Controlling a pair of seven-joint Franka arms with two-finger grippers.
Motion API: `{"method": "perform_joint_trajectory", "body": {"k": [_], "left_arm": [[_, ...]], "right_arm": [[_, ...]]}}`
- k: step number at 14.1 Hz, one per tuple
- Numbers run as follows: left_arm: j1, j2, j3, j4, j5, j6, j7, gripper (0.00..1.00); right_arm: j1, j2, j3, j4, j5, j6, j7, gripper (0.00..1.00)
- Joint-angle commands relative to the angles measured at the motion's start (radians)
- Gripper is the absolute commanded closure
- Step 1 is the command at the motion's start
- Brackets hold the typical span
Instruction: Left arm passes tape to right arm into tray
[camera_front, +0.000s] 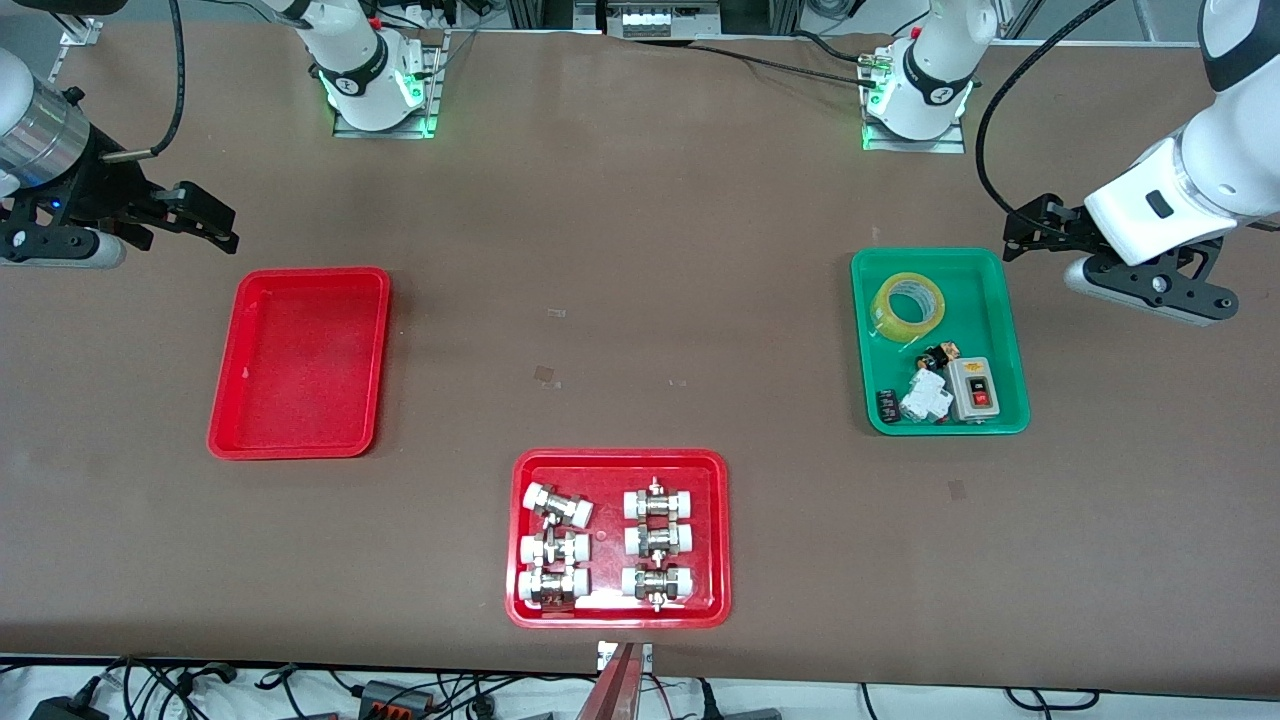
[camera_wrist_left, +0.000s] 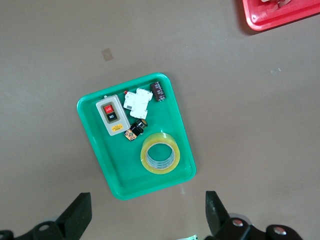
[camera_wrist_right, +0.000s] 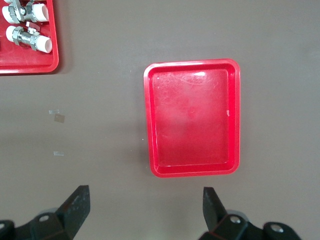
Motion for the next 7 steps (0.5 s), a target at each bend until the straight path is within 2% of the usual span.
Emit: {"method": "perform_joint_trajectory", "body": {"k": [1, 7], "left_arm": [[0.011, -0.025, -0.003, -0.027, -0.020, 0.013, 0.005, 0.00], [0.011, -0.024, -0.004, -0.027, -0.020, 0.013, 0.005, 0.00]], "right_arm": [[-0.001, -0.010, 0.006, 0.008, -0.003, 0.003, 0.001, 0.00], [-0.009, -0.002, 0.003, 0.009, 0.000, -0.002, -0.008, 0.00]]}}
